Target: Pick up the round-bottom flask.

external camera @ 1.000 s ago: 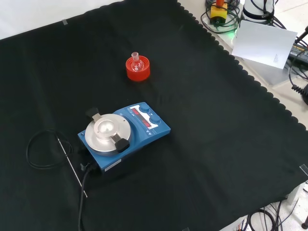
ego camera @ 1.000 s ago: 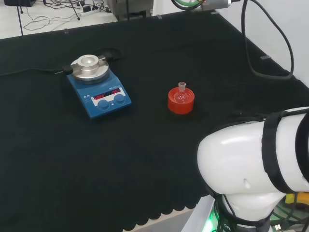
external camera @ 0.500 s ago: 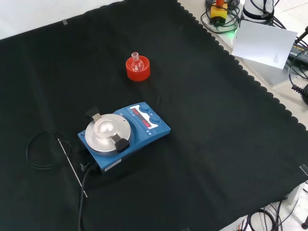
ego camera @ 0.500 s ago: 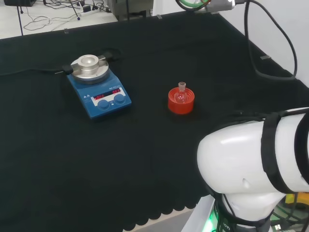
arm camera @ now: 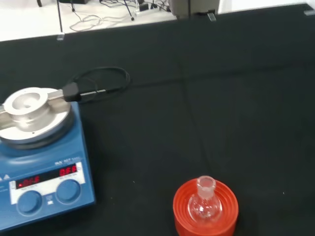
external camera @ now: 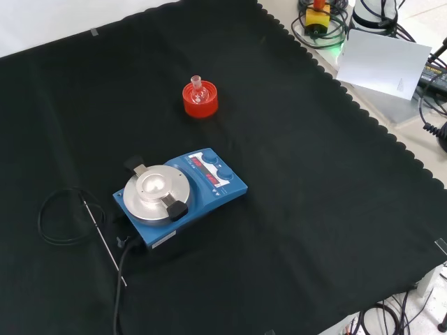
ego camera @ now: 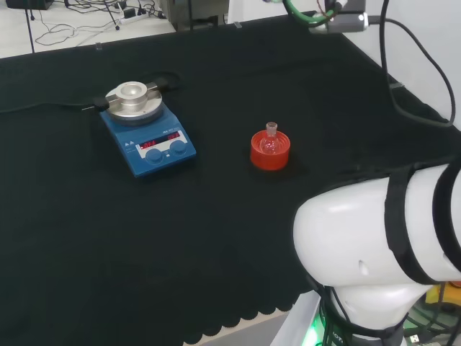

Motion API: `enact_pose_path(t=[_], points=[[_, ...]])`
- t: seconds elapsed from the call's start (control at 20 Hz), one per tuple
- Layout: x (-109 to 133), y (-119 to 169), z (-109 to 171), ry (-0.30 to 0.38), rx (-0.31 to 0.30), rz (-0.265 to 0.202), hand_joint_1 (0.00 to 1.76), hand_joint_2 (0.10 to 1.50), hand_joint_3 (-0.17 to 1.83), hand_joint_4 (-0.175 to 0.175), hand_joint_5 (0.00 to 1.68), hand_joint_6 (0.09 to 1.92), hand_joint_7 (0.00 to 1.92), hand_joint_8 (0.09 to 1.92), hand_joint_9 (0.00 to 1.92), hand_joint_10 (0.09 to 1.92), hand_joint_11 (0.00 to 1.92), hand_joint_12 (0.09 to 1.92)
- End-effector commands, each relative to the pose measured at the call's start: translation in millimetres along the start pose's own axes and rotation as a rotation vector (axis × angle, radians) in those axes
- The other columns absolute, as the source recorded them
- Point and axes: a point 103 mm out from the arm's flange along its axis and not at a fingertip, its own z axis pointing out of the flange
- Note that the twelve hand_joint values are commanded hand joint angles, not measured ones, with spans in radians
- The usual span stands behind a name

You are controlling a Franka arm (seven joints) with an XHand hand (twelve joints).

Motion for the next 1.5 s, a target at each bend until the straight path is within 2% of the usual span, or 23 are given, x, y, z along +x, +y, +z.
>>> enact_pose_path(t=[0.05,0.4,0.7,0.85,1.15,1.5], points=[[-32,29,46,0.037,0.039,0.026,0.38,1.12,0.25,-0.026,0.31,0.15,0.11,0.6,0.25,0.71,0.05,1.4],[-31,71,84,0.063,0.065,0.026,0.44,1.08,0.26,-0.032,0.33,0.12,0.14,0.62,0.28,0.72,0.07,1.4],[-29,93,117,0.114,0.081,0.035,0.48,1.03,0.29,-0.037,0.37,0.09,0.15,0.64,0.3,0.72,0.08,1.4],[-25,98,134,0.125,0.1,0.044,0.53,0.98,0.28,-0.042,0.39,0.09,0.17,0.66,0.32,0.72,0.1,1.4],[-35,105,166,0.156,0.116,0.061,0.6,0.91,0.31,-0.047,0.42,0.09,0.18,0.68,0.35,0.72,0.11,1.4],[-46,103,200,0.132,0.149,0.092,0.74,0.77,0.42,-0.048,0.47,0.09,0.2,0.69,0.38,0.71,0.12,1.42]])
